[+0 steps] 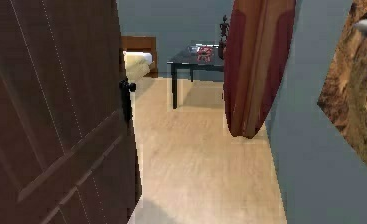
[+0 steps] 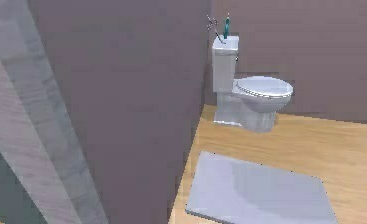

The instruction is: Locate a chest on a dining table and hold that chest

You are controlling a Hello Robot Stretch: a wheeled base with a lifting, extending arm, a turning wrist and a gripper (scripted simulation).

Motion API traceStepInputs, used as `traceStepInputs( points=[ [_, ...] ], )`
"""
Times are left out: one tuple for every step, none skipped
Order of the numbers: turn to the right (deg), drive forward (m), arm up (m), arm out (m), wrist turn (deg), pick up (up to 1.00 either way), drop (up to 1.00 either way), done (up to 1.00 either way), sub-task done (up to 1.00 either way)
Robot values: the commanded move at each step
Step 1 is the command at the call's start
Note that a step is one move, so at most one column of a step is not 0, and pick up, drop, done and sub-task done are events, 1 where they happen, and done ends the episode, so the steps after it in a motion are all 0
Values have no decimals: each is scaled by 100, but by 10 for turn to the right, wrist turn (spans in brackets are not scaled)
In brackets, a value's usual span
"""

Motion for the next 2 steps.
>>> traceStepInputs(
  points=[
    [90,0,0,0,0,0,0,0,0],
    [0,100,0,0,0,0,0,0,0]
  ],
)
